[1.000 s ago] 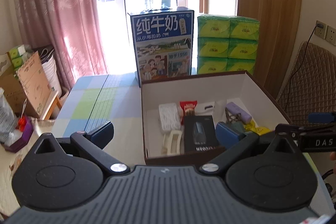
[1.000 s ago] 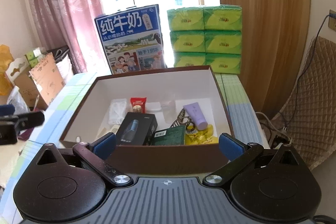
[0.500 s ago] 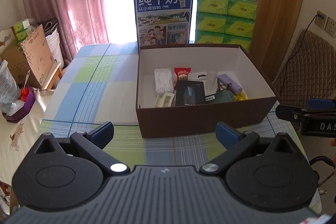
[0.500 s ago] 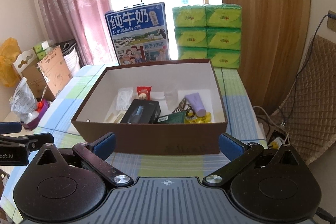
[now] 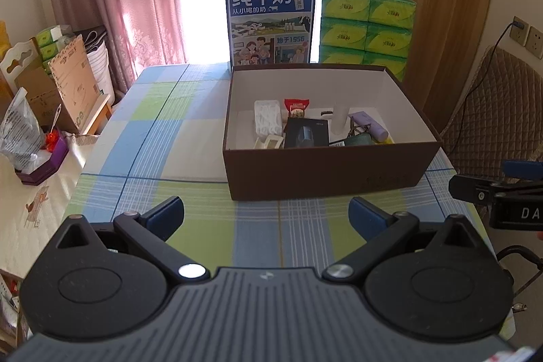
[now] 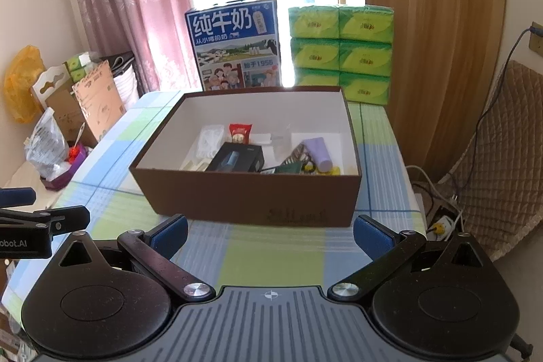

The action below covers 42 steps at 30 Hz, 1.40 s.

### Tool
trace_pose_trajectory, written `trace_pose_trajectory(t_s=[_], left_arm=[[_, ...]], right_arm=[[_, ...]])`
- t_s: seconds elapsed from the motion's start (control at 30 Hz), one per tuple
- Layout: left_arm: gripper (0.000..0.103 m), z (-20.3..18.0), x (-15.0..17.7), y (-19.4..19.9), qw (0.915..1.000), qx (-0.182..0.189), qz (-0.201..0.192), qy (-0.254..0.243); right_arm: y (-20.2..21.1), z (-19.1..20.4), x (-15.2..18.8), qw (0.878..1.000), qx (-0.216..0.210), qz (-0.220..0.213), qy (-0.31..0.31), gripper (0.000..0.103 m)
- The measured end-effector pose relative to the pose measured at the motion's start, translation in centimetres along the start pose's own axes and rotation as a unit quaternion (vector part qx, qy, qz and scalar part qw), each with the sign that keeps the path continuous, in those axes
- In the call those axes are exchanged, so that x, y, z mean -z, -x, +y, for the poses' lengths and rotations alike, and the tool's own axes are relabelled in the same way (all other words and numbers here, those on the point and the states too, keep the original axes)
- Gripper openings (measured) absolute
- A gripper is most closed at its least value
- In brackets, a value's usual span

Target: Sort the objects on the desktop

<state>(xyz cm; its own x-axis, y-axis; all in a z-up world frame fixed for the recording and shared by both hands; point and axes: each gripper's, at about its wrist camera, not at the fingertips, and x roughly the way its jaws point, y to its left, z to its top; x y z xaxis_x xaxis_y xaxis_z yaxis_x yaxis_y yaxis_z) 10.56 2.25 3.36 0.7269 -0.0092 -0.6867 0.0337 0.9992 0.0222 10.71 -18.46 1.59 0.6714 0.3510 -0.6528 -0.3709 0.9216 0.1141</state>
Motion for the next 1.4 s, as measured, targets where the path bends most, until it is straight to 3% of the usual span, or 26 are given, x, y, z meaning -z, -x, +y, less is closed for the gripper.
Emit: trace_pose_trajectory(t_s=[0.9,1.4], left_arm=[[0.102,-1.5,4.7,2.3,0.9997,-0.015,0.022,0.000],[0.102,-1.2,5.2,1.7,0.9995,-0.013,0.028,0.002]], right_arm=[[2.0,-0.2,5.5,0.999,-0.014,0.042,0.007,0.101],[1.3,0.3,6.1,0.998,-0.012,0.056,0.010,0.101]])
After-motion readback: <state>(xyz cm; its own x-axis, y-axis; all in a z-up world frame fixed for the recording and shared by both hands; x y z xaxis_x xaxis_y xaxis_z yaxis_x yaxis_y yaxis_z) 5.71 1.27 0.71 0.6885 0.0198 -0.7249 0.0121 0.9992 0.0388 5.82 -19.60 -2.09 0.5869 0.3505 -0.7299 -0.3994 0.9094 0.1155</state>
